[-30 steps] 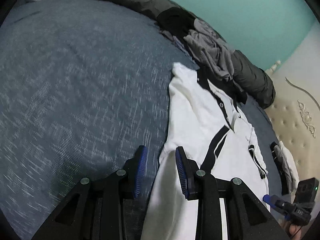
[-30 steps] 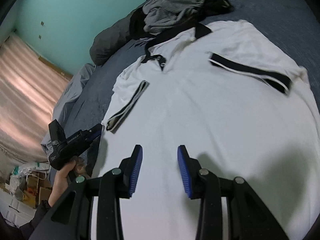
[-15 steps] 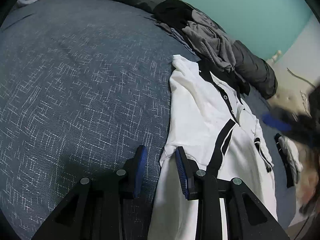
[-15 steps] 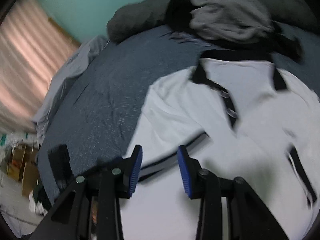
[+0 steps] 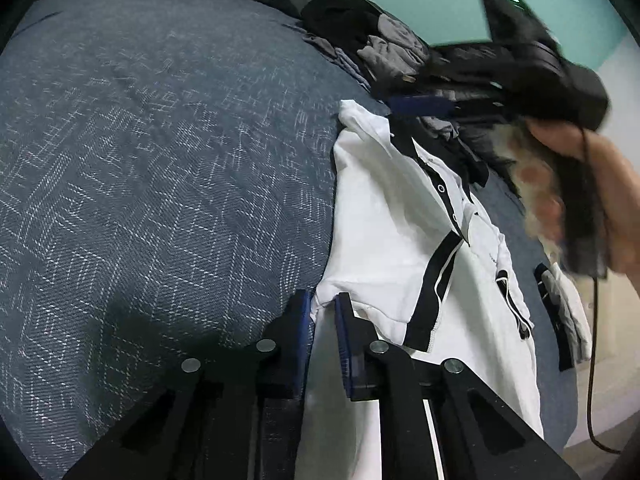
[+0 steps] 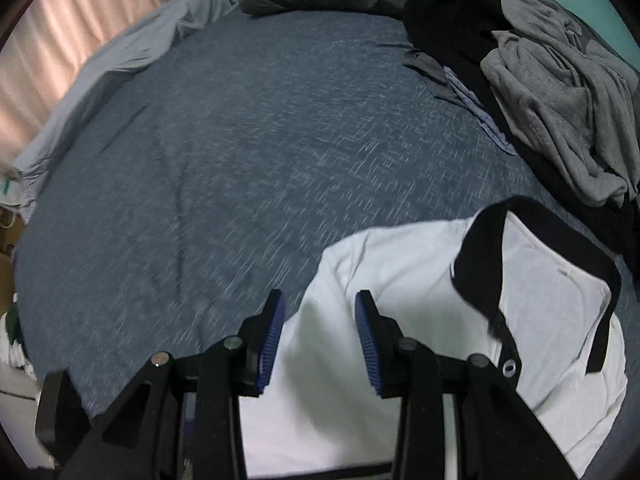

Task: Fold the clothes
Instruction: 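Grasp the shirt side edge with the left tool while the right tool grasps near the collar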

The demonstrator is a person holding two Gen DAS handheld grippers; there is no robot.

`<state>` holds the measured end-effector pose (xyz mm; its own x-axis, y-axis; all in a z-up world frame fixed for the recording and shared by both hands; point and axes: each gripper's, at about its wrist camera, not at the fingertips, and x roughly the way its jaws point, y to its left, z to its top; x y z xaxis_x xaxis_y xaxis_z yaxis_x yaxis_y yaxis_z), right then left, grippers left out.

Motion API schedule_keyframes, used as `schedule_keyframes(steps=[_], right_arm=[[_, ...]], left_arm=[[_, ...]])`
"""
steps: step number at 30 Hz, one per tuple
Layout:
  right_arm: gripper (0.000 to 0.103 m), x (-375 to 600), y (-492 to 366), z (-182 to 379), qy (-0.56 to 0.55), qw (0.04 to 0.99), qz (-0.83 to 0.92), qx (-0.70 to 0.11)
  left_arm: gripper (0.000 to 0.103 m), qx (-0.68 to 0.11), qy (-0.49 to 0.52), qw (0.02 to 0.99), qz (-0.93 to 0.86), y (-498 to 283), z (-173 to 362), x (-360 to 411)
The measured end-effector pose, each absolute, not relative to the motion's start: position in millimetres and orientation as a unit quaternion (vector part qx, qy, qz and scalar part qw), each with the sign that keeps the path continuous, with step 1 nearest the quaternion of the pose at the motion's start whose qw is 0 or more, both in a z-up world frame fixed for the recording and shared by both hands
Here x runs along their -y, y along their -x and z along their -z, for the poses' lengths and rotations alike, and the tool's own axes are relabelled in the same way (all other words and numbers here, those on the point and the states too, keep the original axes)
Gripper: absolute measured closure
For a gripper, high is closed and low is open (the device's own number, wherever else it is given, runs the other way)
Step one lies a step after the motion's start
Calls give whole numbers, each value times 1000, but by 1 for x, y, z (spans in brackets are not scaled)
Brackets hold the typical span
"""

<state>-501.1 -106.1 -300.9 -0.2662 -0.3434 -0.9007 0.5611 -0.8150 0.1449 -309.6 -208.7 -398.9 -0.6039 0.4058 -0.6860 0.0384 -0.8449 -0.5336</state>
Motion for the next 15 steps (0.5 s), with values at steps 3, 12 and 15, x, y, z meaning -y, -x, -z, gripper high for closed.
schedule_keyframes(steps=[3, 12, 15], right_arm=[[67, 116, 510, 310, -539, 280, 787, -114], [100, 123, 526, 323, -535, 262, 793, -125], [101, 114, 532, 315, -521, 260, 806, -103]], left_arm=[[89, 258, 432, 108, -857, 310, 399, 209], [89, 250, 433, 107, -860, 312, 400, 205], [90, 253, 433, 106, -859, 311, 401, 205]])
